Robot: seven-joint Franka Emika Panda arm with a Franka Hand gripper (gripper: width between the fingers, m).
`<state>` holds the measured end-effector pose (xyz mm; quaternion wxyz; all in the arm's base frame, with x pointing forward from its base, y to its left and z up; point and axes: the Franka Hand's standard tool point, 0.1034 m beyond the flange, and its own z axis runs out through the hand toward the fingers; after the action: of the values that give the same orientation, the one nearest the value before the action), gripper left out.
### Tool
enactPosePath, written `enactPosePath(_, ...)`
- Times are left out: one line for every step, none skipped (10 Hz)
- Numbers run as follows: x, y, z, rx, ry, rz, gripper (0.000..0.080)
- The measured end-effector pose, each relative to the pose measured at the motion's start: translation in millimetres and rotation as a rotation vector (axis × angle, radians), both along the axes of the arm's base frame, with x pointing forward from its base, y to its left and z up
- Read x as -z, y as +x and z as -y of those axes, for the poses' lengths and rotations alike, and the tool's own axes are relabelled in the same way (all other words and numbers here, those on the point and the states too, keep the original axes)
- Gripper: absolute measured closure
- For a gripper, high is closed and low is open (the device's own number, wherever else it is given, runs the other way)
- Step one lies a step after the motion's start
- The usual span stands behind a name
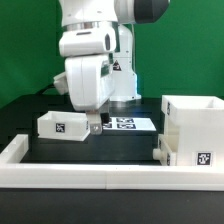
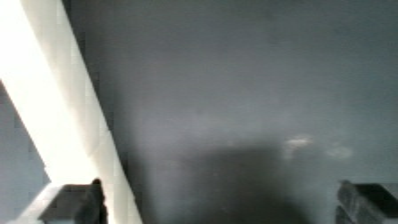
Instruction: Assemble drawer
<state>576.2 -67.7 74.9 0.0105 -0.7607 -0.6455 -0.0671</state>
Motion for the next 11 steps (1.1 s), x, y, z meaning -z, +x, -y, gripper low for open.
enactPosePath(-0.5,-4.9,2.6,0.003,-0.002,-0.001,0.0151)
enactPosePath(1.6,-3.9,1.8,0.01,0.0,-0.003,0.0151)
enactPosePath(2.1,-4.1,1.8,0.023,0.002,-0.006,0.0151)
enactPosePath(2.3,-4.3,1.9,0.036,0.003,-0.007,0.0151)
enactPosePath(2.6,-4.4,1.6,0.083,0.008,-0.013,0.0151)
enactPosePath(2.7,-4.5,1.4,0.152,0.015,-0.02,0.0151)
enactPosePath(2.8,-4.5,1.4,0.211,0.02,-0.026,0.0151)
enactPosePath(3.0,-5.2,3.3,0.289,0.028,-0.034,0.0151)
enactPosePath(3.5,-9.9,12.0,0.4,0.037,-0.034,0.0151)
enactPosePath(3.4,-19.7,19.1,0.501,0.038,-0.035,0.0151)
enactPosePath(2.2,-30.9,23.2,0.608,0.042,-0.039,0.0151)
